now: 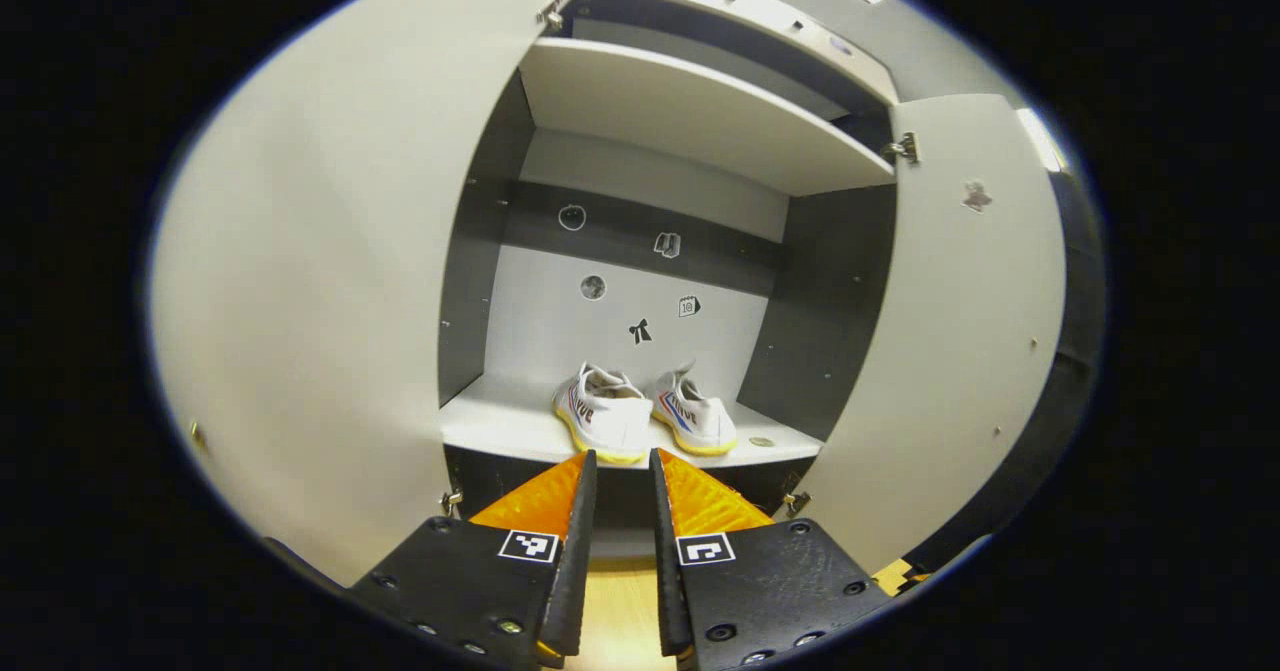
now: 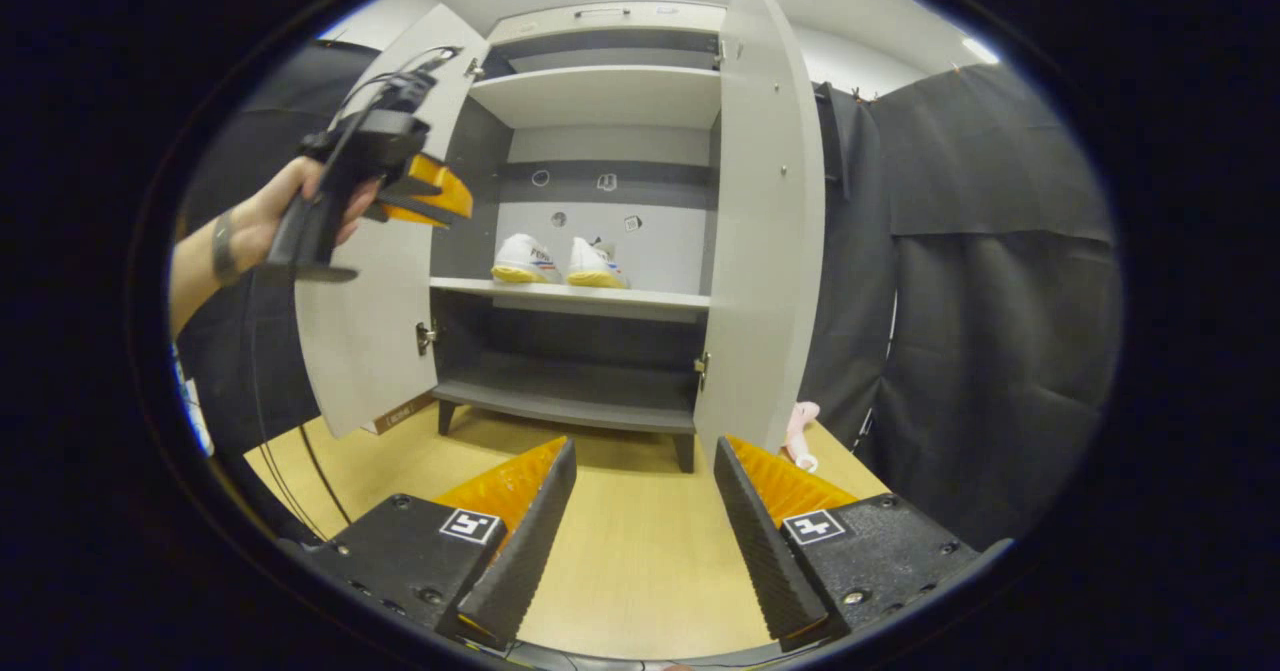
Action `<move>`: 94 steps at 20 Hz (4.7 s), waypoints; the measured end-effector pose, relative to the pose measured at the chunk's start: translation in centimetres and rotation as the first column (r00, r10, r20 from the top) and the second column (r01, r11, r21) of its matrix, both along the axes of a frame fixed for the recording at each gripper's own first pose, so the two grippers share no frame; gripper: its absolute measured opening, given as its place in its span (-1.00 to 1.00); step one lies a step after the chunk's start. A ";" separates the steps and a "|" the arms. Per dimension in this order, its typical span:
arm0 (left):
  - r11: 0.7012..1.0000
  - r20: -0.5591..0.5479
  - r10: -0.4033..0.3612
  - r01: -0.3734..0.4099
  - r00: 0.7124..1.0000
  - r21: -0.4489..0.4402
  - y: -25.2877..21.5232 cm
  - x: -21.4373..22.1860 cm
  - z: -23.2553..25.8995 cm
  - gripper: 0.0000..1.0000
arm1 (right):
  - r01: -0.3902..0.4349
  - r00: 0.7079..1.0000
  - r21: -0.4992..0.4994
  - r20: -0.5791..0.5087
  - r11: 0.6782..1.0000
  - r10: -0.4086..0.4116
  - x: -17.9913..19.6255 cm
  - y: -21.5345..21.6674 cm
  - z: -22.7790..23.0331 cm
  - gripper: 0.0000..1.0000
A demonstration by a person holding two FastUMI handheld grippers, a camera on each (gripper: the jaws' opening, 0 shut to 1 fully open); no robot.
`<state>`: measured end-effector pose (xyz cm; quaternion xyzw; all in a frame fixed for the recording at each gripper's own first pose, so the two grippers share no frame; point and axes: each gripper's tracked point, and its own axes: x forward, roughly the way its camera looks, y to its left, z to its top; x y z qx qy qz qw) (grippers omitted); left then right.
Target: Grab one shoe with the right hand and put it into the shoe cabinet, grab the other shoe with the left hand and put it into the shoe cabinet; then close the right door with the right hand and the left door with the left hand.
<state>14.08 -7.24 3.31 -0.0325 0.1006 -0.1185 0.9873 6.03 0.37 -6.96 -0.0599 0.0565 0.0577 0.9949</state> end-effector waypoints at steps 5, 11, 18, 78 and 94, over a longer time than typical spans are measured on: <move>0.995 0.106 0.038 -0.048 0.994 0.092 1.8 -10.0 -3.0 -0.30 | -0.024 1.000 0.035 0.010 0.999 0.023 -1.1 1.0 1.2 0.77; 0.985 0.165 0.071 -0.095 0.984 0.143 1.5 -16.1 -5.5 0.27 | -0.039 0.999 0.027 0.004 0.999 0.039 -2.8 2.1 1.1 0.77; 0.989 0.172 0.090 -0.108 0.981 0.102 0.7 -20.3 -7.6 0.77 | -0.038 0.999 0.064 -0.002 0.997 0.038 -4.6 2.5 0.9 0.76; 0.969 0.096 0.117 -0.135 0.988 0.207 4.8 -20.0 -11.1 0.79 | -0.021 0.976 0.123 0.219 0.992 -0.006 15.9 2.0 24.5 0.82; 0.964 0.081 0.166 -0.179 0.983 0.195 6.7 -19.8 -11.2 0.79 | 0.117 0.962 0.103 0.235 0.988 -0.139 1.7 -3.0 14.3 0.83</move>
